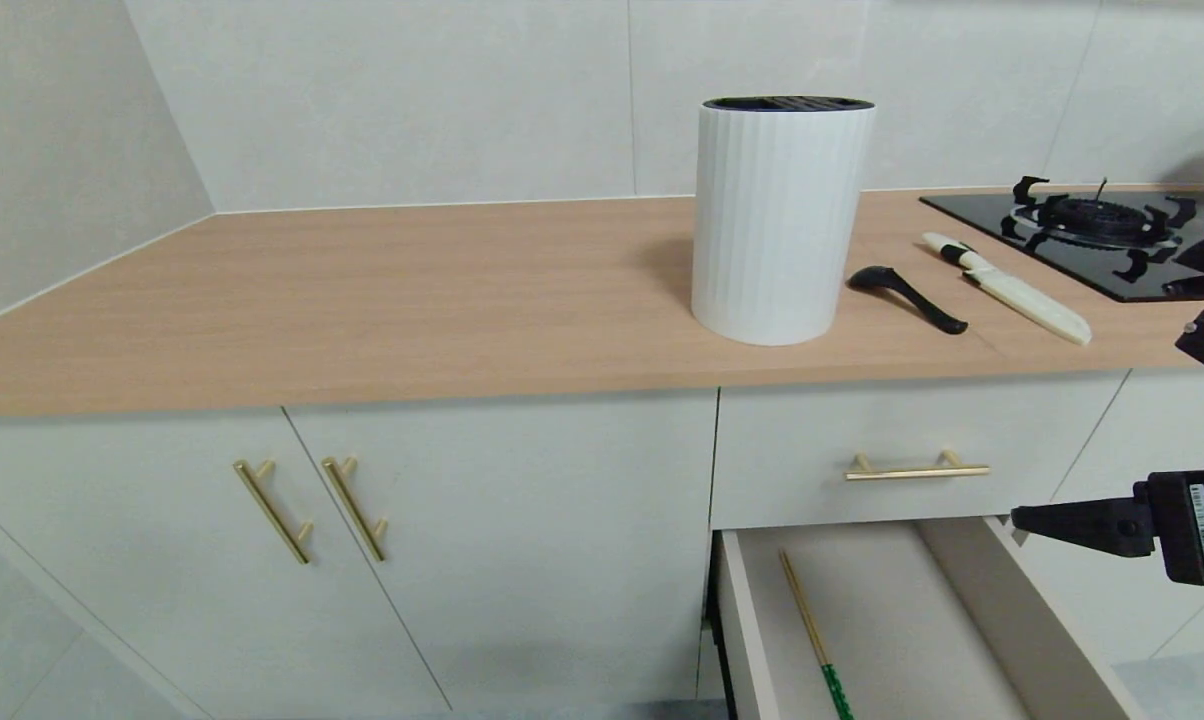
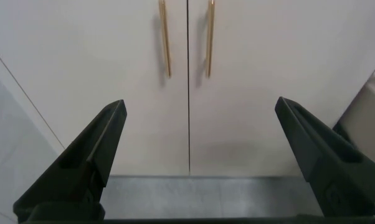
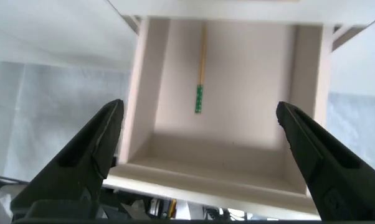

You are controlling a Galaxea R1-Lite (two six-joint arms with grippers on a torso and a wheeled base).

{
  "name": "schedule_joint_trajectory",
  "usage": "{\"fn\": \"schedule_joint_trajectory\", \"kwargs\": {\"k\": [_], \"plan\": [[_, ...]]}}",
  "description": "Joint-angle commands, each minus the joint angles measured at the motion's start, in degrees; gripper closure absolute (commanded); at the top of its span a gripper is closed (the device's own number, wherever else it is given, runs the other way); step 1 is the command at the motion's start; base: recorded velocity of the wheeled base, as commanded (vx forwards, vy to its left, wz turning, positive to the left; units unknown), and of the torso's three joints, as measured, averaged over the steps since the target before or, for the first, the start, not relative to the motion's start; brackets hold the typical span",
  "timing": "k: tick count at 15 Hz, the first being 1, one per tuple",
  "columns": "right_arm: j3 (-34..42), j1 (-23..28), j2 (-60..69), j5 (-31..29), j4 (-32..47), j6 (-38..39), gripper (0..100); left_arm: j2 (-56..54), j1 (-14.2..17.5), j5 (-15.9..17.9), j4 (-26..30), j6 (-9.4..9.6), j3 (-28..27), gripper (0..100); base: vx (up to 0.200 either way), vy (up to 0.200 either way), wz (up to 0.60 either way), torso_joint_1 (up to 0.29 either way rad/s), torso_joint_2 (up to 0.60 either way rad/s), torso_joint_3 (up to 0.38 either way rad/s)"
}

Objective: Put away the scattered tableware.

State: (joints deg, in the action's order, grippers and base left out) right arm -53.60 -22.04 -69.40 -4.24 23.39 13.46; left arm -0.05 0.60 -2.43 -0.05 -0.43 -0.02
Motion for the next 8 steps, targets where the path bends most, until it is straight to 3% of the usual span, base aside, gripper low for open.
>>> {"fn": "schedule_joint_trajectory", "kwargs": {"k": [1,8], "plan": [[0.08,-0.02,-0.03,-0.06,-0.01,-0.01,0,0.05,0.02,-0.04,0.05,-0.01,0.02,0,0.000,0.000,0.00,0.154,-0.47,-0.315],[1.13,-0.20,-1.00,0.02,-1.33,-0.10,0,0.05,0.02,-0.04,0.05,-0.01,0.02,0,0.000,0.000,0.00,0.182,-0.47,-0.290]]}}
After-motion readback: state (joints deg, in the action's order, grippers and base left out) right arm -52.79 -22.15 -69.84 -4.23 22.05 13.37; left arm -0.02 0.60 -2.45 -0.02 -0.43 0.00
